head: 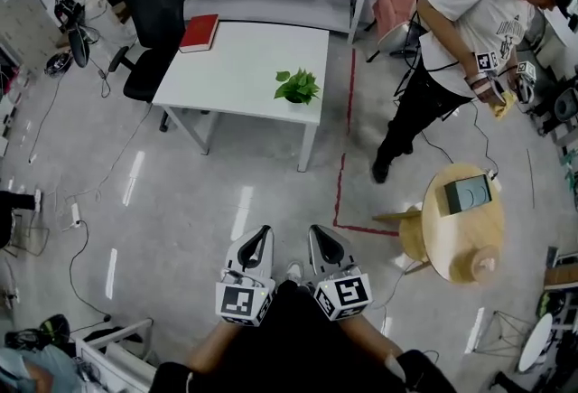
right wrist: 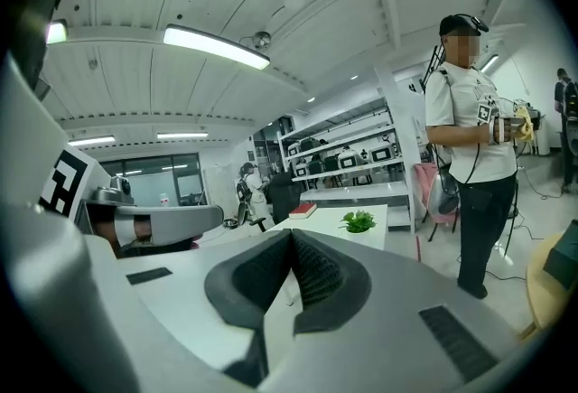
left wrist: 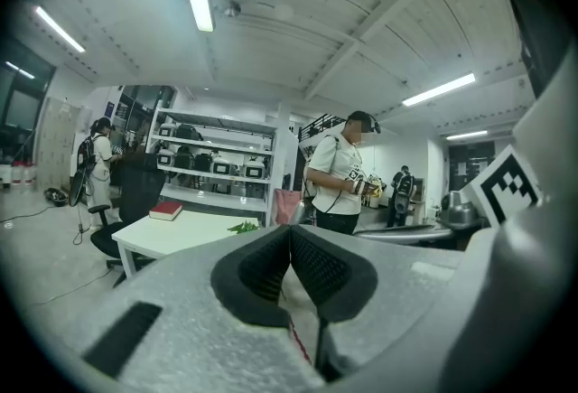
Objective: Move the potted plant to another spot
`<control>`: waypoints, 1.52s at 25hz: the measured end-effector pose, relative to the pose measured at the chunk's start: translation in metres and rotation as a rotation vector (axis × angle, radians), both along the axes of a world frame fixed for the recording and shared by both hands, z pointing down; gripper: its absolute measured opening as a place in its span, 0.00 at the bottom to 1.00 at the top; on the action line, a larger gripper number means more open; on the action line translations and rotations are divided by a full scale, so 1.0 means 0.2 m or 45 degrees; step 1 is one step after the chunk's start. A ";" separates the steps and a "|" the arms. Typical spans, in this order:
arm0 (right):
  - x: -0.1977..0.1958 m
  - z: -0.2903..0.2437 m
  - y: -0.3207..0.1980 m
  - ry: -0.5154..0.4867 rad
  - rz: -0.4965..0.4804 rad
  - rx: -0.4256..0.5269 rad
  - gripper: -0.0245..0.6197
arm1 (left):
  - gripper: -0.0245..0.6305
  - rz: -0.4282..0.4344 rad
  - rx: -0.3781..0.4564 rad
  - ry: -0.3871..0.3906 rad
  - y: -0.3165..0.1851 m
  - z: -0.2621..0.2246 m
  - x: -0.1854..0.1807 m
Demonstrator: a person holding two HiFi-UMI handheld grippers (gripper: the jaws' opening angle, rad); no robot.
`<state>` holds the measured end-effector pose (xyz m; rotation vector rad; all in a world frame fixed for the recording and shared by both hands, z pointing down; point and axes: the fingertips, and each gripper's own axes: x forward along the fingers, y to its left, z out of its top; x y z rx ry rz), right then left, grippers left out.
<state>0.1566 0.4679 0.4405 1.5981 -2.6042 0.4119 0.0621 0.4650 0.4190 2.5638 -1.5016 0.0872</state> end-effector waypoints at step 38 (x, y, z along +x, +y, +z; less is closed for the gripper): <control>-0.25 0.20 -1.32 0.099 0.158 -0.121 0.06 | 0.06 0.164 -0.083 0.044 -1.36 0.10 -0.28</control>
